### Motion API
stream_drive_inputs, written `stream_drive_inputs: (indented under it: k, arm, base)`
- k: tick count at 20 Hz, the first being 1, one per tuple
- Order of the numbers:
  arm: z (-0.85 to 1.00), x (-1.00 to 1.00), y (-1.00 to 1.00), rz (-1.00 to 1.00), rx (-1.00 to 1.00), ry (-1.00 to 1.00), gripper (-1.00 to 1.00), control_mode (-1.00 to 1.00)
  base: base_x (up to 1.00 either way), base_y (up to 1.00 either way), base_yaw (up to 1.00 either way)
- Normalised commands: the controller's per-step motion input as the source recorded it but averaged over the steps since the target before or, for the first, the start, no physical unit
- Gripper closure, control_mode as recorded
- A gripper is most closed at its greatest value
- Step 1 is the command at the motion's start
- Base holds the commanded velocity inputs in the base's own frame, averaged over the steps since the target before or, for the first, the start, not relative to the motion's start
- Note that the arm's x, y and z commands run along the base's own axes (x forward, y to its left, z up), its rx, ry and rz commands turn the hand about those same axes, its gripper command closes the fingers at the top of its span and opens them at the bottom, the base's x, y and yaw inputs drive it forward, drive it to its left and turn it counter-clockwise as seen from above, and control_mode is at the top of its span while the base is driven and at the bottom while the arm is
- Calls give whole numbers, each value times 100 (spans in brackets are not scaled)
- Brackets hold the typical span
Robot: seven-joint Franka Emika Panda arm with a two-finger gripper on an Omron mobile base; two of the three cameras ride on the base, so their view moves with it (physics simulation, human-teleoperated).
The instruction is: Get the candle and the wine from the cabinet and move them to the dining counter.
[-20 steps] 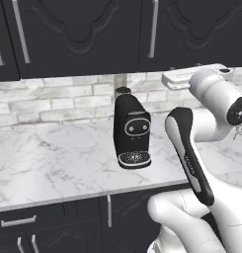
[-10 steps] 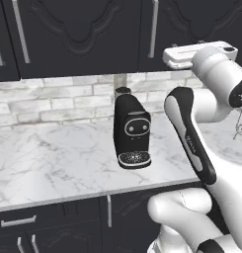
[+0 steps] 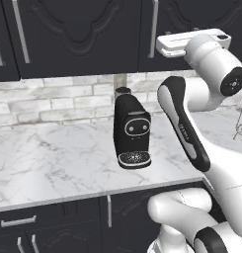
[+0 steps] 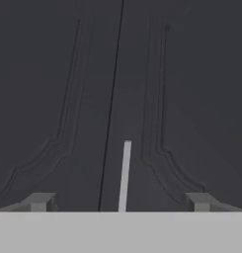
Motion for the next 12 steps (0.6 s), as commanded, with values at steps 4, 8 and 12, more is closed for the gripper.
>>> stream_drive_inputs:
  k: [4, 8, 12]
  arm:
    - [-7, 0, 22, 0, 1, -7, -100, -100]
    - [-30, 0, 0, 0, 6, -12, -100, -100]
    - [-15, 0, 0, 0, 7, -4, -100, -100]
  base:
    - [0, 0, 0]
    - [0, 0, 0]
    - [0, 0, 0]
